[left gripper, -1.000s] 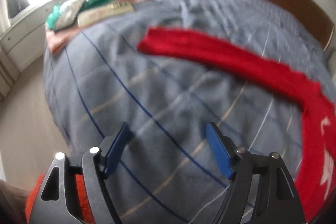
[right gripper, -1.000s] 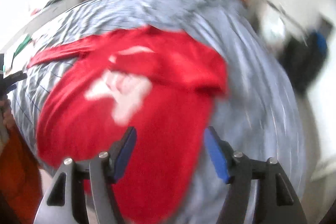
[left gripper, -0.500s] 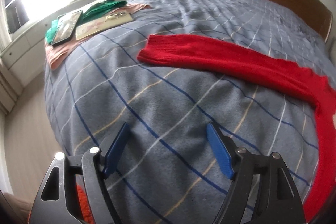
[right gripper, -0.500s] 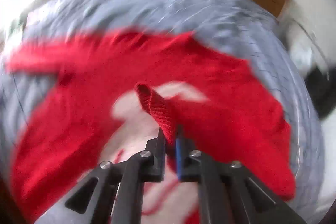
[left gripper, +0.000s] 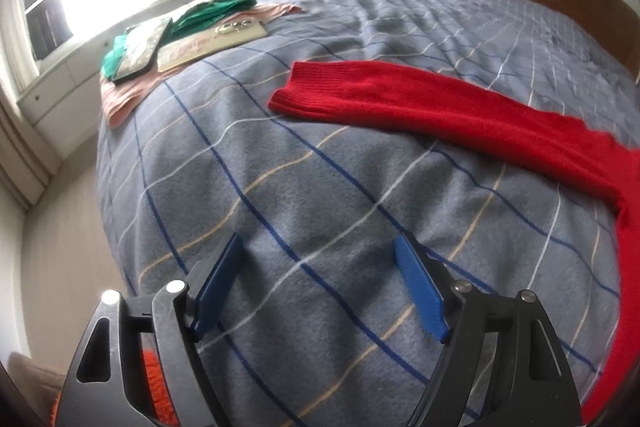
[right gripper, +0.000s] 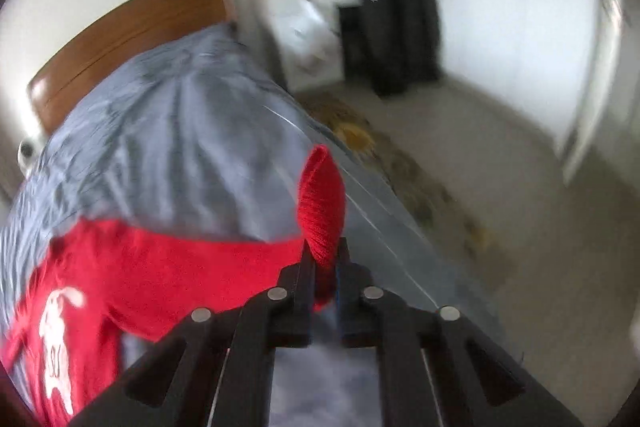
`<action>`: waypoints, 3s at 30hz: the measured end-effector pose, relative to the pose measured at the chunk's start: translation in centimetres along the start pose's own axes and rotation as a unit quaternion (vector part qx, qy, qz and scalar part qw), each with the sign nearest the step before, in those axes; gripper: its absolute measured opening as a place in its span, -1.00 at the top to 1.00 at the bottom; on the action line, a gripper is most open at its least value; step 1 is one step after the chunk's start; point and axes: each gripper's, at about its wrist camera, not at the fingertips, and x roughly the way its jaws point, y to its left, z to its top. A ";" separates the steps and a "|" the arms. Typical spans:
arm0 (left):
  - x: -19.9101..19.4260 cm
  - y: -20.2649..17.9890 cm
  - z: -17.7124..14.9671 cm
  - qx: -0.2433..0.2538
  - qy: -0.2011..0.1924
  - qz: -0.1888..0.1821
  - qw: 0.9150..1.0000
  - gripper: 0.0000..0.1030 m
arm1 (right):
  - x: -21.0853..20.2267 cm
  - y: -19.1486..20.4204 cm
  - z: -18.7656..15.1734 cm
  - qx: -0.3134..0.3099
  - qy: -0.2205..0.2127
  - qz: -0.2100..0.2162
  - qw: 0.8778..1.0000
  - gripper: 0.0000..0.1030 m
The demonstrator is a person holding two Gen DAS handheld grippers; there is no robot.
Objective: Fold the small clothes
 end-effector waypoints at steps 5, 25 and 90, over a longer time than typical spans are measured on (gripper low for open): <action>-0.1 -0.2 -0.3 0.018 -0.006 0.009 1.000 -0.58 | 2.7 -3.9 -3.2 0.069 0.037 0.026 0.997 0.86; 0.9 1.0 -0.3 -0.014 0.004 0.014 1.000 -0.97 | 1.0 -5.7 -5.8 0.131 -0.045 0.029 0.990 0.56; 0.7 0.8 -0.9 -0.023 -0.018 0.025 0.999 -0.99 | -5.3 -13.0 -6.8 0.217 -0.140 -0.080 0.963 -0.06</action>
